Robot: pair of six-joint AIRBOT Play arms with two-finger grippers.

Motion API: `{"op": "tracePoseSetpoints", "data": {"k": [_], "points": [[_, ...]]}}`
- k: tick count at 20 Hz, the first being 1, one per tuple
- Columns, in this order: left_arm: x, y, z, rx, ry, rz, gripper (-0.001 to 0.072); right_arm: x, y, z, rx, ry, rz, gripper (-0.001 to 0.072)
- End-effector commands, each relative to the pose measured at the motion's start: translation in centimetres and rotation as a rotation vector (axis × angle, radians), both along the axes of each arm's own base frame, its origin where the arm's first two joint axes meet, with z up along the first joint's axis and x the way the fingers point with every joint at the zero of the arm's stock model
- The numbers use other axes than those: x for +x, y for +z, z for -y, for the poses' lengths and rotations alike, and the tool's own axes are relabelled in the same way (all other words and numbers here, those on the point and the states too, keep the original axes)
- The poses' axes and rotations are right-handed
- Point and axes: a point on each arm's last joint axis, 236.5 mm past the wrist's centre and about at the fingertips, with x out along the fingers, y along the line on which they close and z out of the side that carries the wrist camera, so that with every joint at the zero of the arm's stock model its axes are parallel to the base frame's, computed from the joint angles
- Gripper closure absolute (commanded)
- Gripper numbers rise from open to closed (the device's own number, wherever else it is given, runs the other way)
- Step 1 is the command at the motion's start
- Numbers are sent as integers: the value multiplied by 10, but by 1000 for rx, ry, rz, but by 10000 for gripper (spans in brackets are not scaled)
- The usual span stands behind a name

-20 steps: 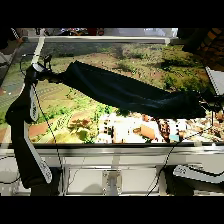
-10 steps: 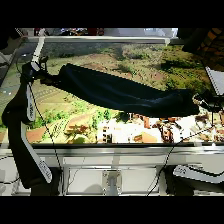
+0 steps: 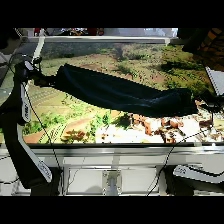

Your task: Fold the clothes and pants, and hang the long-sleeved shirts on hangers.

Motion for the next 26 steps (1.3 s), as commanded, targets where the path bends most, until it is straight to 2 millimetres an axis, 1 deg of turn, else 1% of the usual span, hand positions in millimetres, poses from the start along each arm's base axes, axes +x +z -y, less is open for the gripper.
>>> {"op": "tracePoseSetpoints", "data": {"k": [1,4,6,9,10,11,12,13,15,16,17,18,19,20,22,23,24,26], "points": [[-12,-12,-11,14,28,-48,126,-2,0,-3,9,7,-8,165],[-11,-12,-15,6,39,-39,128,-2,-1,-3,9,8,-9,165],[-6,-11,-13,-4,43,-18,129,-2,-1,-4,12,9,-11,165],[9,-8,5,-85,45,42,132,-3,-1,-5,16,12,-15,165],[12,-7,11,-115,39,58,151,-3,-1,-5,16,12,-15,165],[14,-8,16,-135,37,65,224,-3,-1,-5,16,12,-16,165],[15,-10,18,-145,40,64,271,-3,-1,-5,16,12,-16,165],[14,-14,20,-147,37,57,336,-3,-1,-5,16,12,-16,165],[13,-18,23,-150,32,44,590,-3,-1,-5,16,12,-16,165],[11,-19,23,-151,30,38,669,-3,-1,-5,16,12,-16,165],[9,-18,24,-153,26,29,687,-3,-1,-5,17,13,-16,165],[3,-16,22,-151,23,10,687,-4,-2,-6,20,14,-19,165],[-7,-15,15,-135,17,-26,688,-6,-2,-8,27,20,-27,165],[-21,-15,5,-101,5,-78,688,-8,-3,-10,33,28,-37,165],[-64,-12,-21,-6,-18,-238,688,-12,-5,-14,36,53,-53,165],[-91,-8,-34,40,-28,-338,688,-15,-5,-17,37,79,-61,165],[-112,-4,-44,65,-37,-410,688,-17,-6,-21,36,109,-72,166],[-130,7,-46,15,6,-401,689,-26,-7,-26,14,161,-102,167]]}}
